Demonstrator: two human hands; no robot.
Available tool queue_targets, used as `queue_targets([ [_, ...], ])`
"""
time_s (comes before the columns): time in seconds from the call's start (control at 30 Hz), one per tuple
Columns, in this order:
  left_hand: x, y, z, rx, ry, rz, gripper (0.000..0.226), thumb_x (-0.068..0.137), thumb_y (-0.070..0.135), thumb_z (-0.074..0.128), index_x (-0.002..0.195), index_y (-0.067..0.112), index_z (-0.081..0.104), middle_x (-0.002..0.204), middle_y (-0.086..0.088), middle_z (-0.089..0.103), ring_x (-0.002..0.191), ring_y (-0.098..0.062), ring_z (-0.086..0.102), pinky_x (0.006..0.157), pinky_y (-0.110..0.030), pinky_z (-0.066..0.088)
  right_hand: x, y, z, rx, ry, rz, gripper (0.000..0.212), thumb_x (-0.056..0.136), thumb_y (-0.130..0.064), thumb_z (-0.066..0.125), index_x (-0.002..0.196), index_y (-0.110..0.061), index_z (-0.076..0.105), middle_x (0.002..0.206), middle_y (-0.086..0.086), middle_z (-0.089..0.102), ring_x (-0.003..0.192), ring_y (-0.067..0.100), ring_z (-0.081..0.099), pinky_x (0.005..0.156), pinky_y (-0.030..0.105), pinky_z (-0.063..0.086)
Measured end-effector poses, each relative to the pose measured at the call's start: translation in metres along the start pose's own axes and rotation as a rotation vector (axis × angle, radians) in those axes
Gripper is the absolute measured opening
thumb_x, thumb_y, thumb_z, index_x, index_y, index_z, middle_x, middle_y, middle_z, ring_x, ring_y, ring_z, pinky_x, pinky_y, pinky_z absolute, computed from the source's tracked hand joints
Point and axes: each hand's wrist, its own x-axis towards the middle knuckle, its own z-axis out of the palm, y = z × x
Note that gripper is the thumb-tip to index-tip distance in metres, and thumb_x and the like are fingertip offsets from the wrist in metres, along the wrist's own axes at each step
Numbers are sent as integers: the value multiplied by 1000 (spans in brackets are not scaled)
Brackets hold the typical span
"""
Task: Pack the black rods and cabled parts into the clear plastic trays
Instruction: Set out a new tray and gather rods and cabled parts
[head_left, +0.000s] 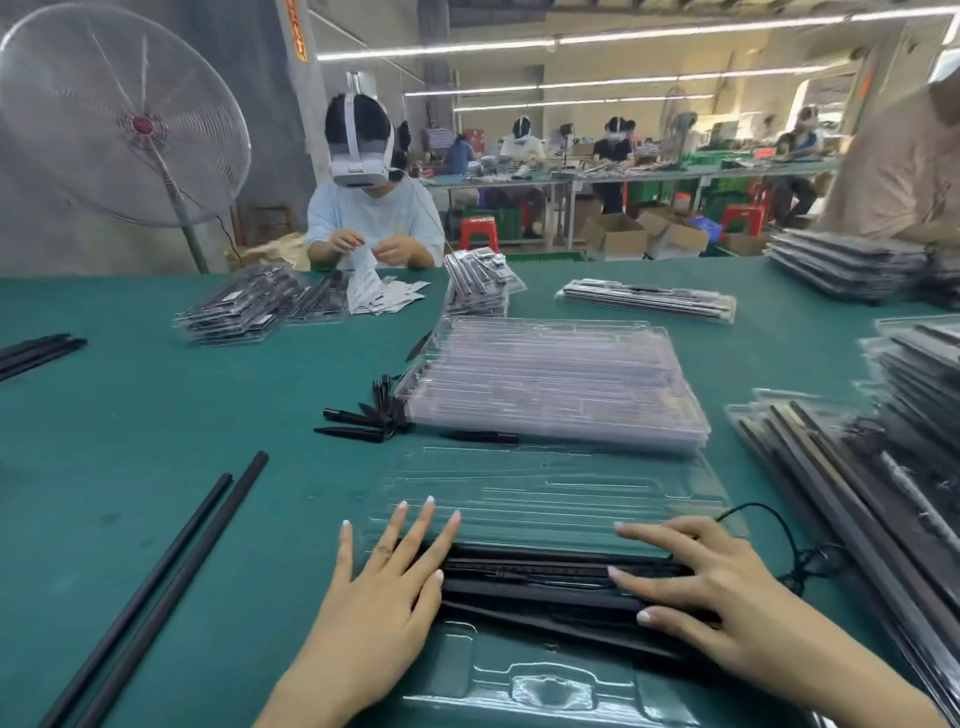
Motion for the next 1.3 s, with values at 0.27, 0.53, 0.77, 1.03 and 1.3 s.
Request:
queue_targets([
  [0.27, -2, 1, -1, -58, -65, -11, 49, 100, 46, 3, 129, 54, -35, 138, 32, -41, 129, 1, -43, 113, -43, -23, 0, 5, 3, -74, 22, 35, 63, 70, -87, -1, 127, -72, 22, 119, -39, 34, 114, -13, 34, 93, 13, 23],
  [0.53, -3, 2, -7, -138, -64, 36, 55, 99, 49, 8, 134, 48, -35, 139, 26, -47, 129, 1, -44, 109, -50, -26, -1, 9, 7, -66, 70, 57, 89, 60, -95, -2, 123, -56, 48, 105, -30, 43, 105, -13, 37, 89, 11, 23],
  [0.77, 2, -2, -18, 11, 61, 219, 35, 95, 55, 27, 128, 51, 38, 140, 34, -4, 131, 9, -33, 99, -40, -38, 0, 3, 5, -29, 71, 76, 50, 74, -82, 34, 104, -47, 52, 99, -32, 39, 103, -7, 38, 91, 16, 26],
  [1.03, 17, 5, -37, 36, 53, 254, 12, 99, 49, 32, 98, 40, 40, 110, 25, 25, 115, 10, 9, 97, -27, -1, -6, -6, -2, 221, 151, 78, 32, 75, -72, 51, 92, -45, 47, 86, -19, 55, 92, -1, 49, 97, 23, 24],
  [1.3, 16, 7, -66, -109, 104, 298, 20, 99, 48, 23, 84, 36, 27, 73, 11, 48, 72, -6, 37, 73, -14, 29, -11, -6, -19, 233, 458, 37, 35, 74, -75, 53, 87, -45, 63, 80, -23, 59, 78, -5, 54, 85, 22, 26],
])
